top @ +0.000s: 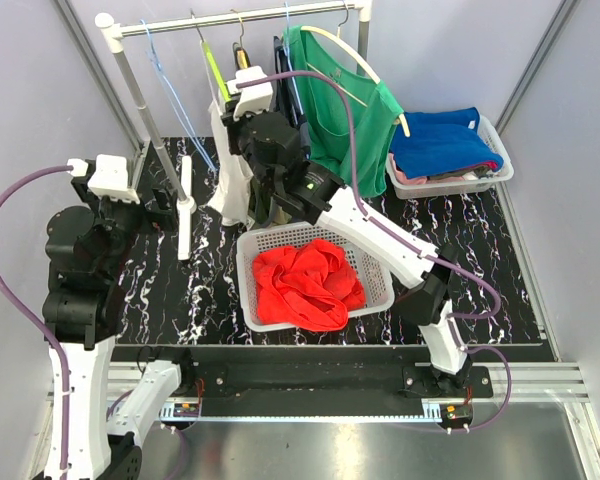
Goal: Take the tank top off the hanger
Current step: Pick up the hanger from the clothesline.
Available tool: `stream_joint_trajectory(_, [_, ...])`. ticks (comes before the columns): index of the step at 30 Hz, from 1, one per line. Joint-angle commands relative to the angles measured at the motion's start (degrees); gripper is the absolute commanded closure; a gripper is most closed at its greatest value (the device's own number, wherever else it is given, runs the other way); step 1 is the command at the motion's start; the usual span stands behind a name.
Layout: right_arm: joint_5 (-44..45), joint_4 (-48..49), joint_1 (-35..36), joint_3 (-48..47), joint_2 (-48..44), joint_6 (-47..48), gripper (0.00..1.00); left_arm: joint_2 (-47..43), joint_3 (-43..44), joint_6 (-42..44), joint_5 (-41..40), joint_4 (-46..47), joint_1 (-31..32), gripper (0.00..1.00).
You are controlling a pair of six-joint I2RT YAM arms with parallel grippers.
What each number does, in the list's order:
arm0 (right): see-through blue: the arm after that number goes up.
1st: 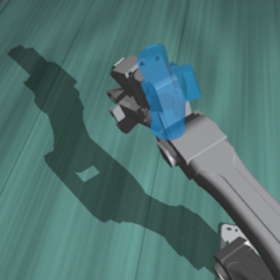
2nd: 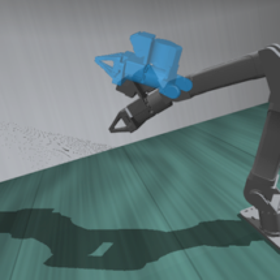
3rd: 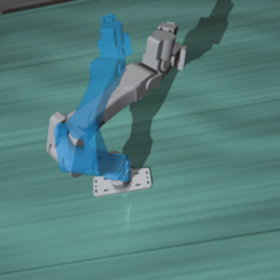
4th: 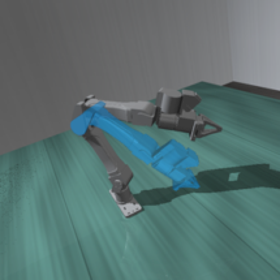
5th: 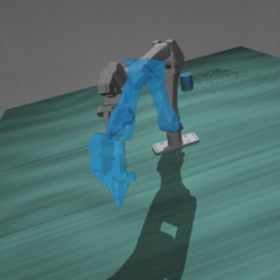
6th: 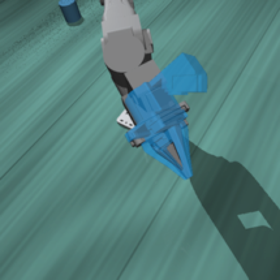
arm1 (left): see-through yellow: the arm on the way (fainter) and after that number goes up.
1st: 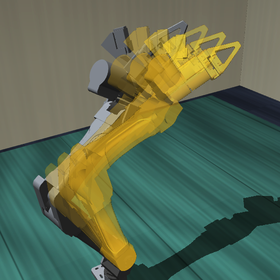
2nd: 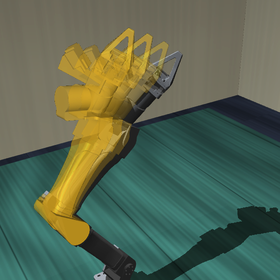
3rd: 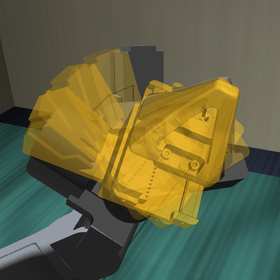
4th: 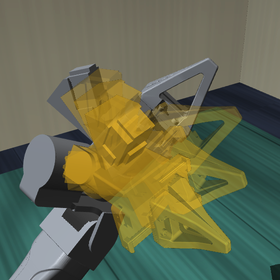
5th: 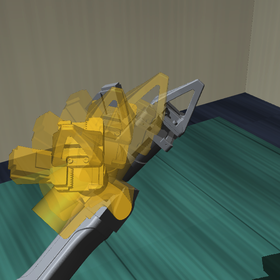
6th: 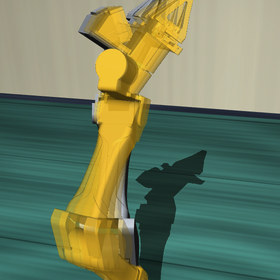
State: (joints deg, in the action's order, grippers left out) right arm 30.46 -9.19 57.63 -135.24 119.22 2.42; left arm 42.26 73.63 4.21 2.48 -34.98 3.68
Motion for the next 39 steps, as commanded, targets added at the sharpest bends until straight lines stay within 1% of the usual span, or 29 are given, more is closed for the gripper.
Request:
stream_joint_trajectory(1, [1.27,11.74,0.47,-1.25,-5.40,3.21,1.00,-0.86,-0.94,-0.08,-0.99,2.46,-0.26,0.01])
stream_joint_trajectory(11, [1.27,14.29,0.64,-0.29,-6.45,4.53,1.00,-1.22,-1.20,0.10,-1.25,2.46,-0.26,0.01])
stream_joint_trajectory(13, [1.62,13.33,1.17,-0.02,-7.59,4.79,1.00,-1.30,-1.20,0.10,-1.34,2.46,-0.26,0.01])
stream_joint_trajectory(15, [1.53,10.27,1.87,0.15,-9.43,4.70,1.00,-1.39,-1.38,0.01,-1.25,2.46,-0.26,0.01])
stream_joint_trajectory(17, [1.36,9.46,3.27,2.42,-11.37,4.79,1.00,-1.39,-1.38,-0.16,-0.99,2.46,-0.17,0.01])
stream_joint_trajectory(18, [1.10,5.71,3.46,3.13,-13.99,4.44,1.00,-1.39,-1.29,-0.34,-0.90,2.46,-0.25,0.01])
stream_joint_trajectory(20, [-0.30,2.09,4.07,5.41,-16.72,1.55,1.00,-1.30,-1.03,-0.52,-0.72,2.46,-0.26,0.01])
stream_joint_trajectory(21, [-0.83,-0.02,4.33,6.73,-20.22,0.41,1.00,-1.22,-0.85,-0.52,-0.72,2.46,-0.17,0.01])
stream_joint_trajectory(22, [-3.01,-0.73,4.42,8.22,-22.17,-1.69,1.00,-1.13,-0.76,-0.69,-0.55,2.64,-0.25,0.01])
stream_joint_trajectory(23, [-3.99,-1.09,4.60,11.63,-26.02,-2.15,1.00,-0.95,-0.68,-0.60,-0.37,2.55,-0.26,0.01])
stream_joint_trajectory(24, [-4.79,-1.79,4.60,12.88,-27.71,-4.67,1.00,-0.95,-0.41,-0.78,-0.37,2.55,-0.26,0.01])
stream_joint_trajectory(27, [-7.95,-5.74,4.78,15.18,-33.25,-7.24,1.00,-0.51,0.20,-1.13,-0.11,2.64,-0.26,0.01])
stream_joint_trajectory(29, [-9.71,-8.28,4.86,15.79,-36.67,-7.86,1.00,-0.42,0.46,-1.39,0.15,2.64,-0.17,0.01])
stream_joint_trajectory(32, [-13.22,-8.47,4.86,18.34,-41.85,-8.57,1.00,-0.07,0.73,-1.83,0.68,2.64,-0.26,0.01])
stream_joint_trajectory(35, [-16.30,-9.87,4.78,18.61,-45.64,-8.48,1.00,0.45,1.34,-2.45,1.30,2.55,-0.26,0.01])
stream_joint_trajectory(39, [-18.76,-13.56,4.78,17.47,-48.20,-7.60,1.00,0.81,2.05,-2.89,2.35,2.46,-0.26,0.01])
